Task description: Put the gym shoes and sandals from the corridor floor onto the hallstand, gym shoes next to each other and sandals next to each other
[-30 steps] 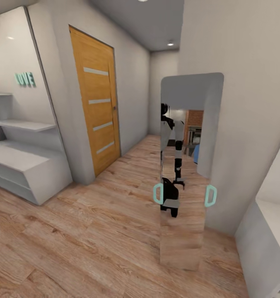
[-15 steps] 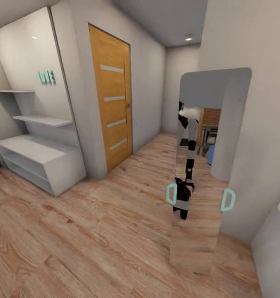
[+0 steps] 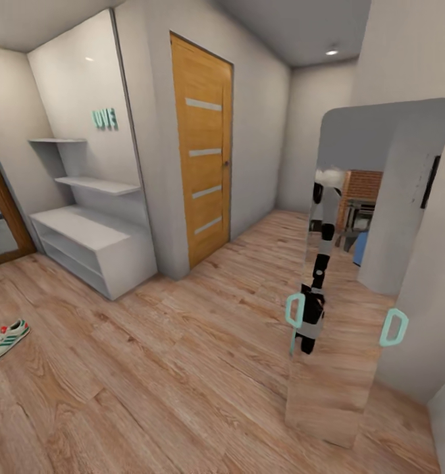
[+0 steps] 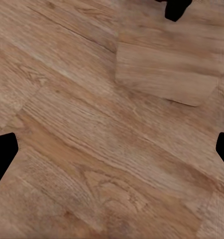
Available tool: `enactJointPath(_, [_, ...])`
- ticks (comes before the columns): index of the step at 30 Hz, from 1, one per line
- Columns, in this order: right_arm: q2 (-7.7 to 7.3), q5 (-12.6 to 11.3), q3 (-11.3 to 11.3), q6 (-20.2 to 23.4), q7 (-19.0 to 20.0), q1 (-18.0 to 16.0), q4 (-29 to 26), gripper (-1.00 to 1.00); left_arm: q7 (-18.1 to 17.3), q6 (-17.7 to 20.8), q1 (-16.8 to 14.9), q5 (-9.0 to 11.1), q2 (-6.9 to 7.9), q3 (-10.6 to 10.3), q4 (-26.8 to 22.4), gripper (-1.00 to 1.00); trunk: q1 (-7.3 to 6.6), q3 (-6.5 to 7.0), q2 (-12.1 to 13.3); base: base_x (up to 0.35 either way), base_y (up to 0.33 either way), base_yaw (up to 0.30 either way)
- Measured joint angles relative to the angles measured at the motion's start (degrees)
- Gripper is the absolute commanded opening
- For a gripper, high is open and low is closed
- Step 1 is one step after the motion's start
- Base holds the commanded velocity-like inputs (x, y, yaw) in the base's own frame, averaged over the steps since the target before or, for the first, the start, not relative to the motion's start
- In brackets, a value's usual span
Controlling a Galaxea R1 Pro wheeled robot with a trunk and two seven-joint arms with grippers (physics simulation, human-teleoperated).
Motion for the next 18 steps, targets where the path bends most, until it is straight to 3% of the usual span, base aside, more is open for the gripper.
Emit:
enactJointPath(6, [0.00,0.00,0.05,0.00,0.00,0.00,0.05,1.00,0.00,-0.05,0.00,0.00,0.00,0.03,-0.01,1.00,0.00,-0.39,0.00,-0.010,0.048,0.217])
enactJointPath(18, [0.00,0.08,0.10,0.00,0.01,-0.01,0.22,1.00,0.00,-0.09,0.09,0.08,0.08,0.04,-0.02,1.00,-0.01,-1.17,0.00,0.015,0.268,0.217])
